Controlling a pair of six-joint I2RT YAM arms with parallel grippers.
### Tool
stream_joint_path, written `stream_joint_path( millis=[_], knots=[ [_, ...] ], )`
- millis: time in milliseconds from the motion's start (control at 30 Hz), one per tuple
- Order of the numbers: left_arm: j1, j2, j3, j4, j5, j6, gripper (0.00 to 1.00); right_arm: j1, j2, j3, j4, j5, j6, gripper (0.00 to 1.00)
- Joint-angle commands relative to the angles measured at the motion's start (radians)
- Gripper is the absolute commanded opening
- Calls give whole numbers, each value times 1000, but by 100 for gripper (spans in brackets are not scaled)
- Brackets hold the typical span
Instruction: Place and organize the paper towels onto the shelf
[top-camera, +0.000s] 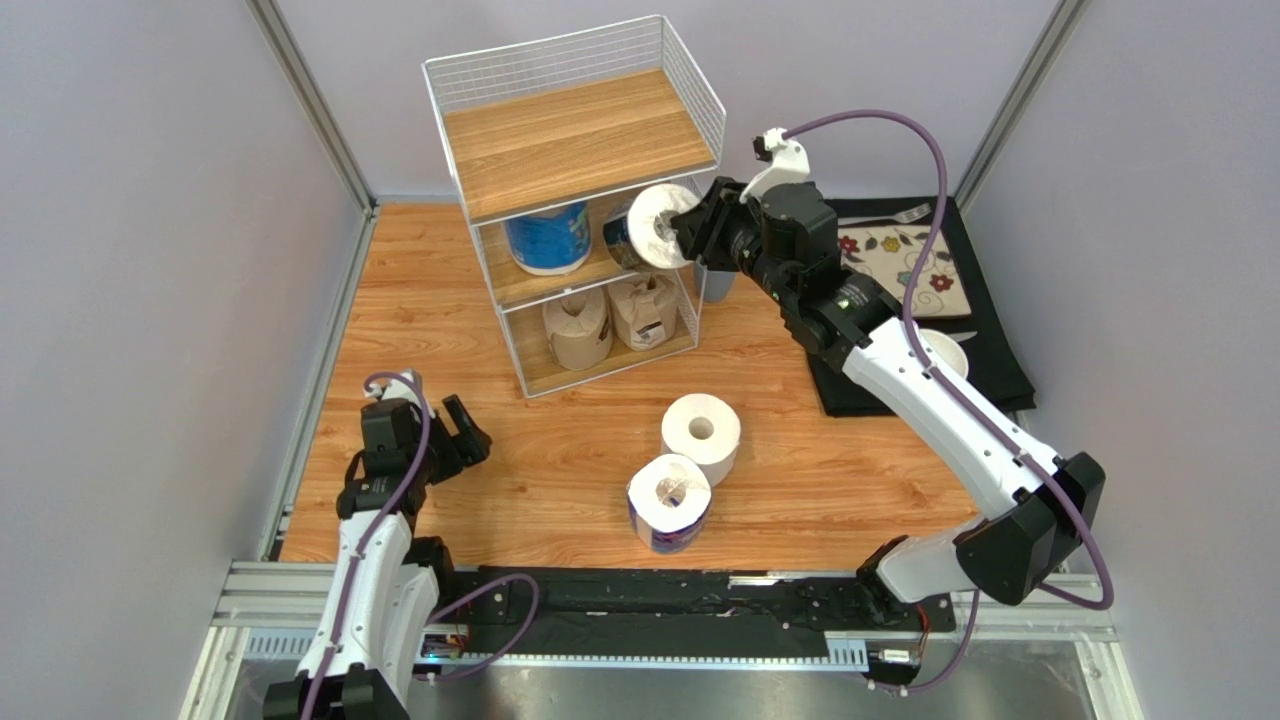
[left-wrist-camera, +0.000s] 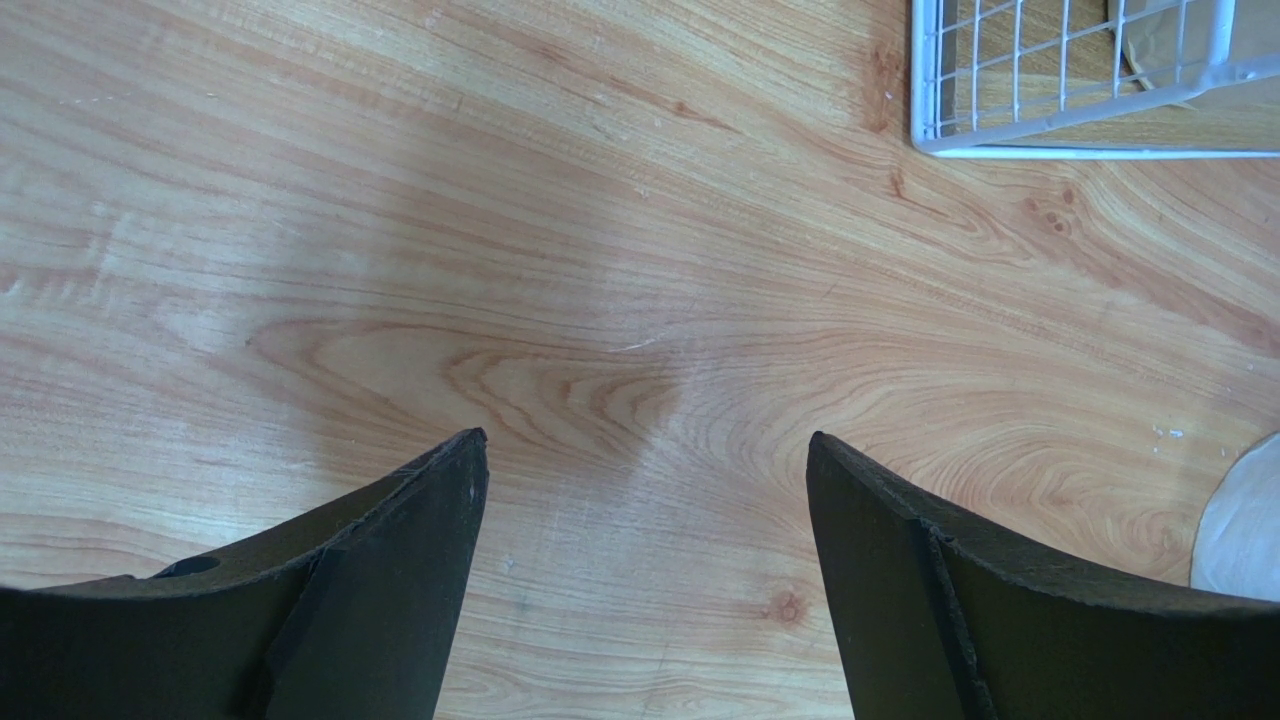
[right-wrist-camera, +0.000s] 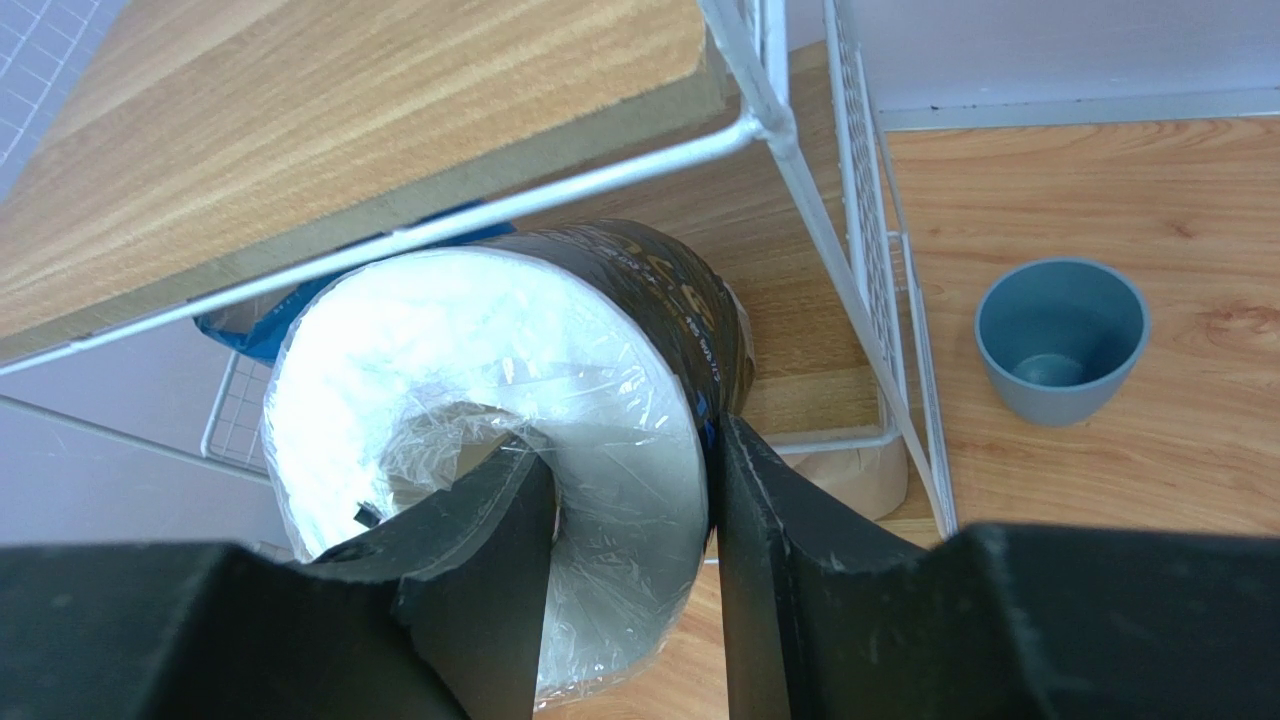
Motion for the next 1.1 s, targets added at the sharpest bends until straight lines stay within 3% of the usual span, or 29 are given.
stream_joint_path(
  millis=[0, 1067],
  knots=[
    [6, -9, -6, 19, 10, -8, 86, 11, 17, 83, 108, 7, 5, 36],
    [6, 2, -5, 18, 7, -5, 86, 65, 199, 256, 64, 101, -90, 36]
  ],
)
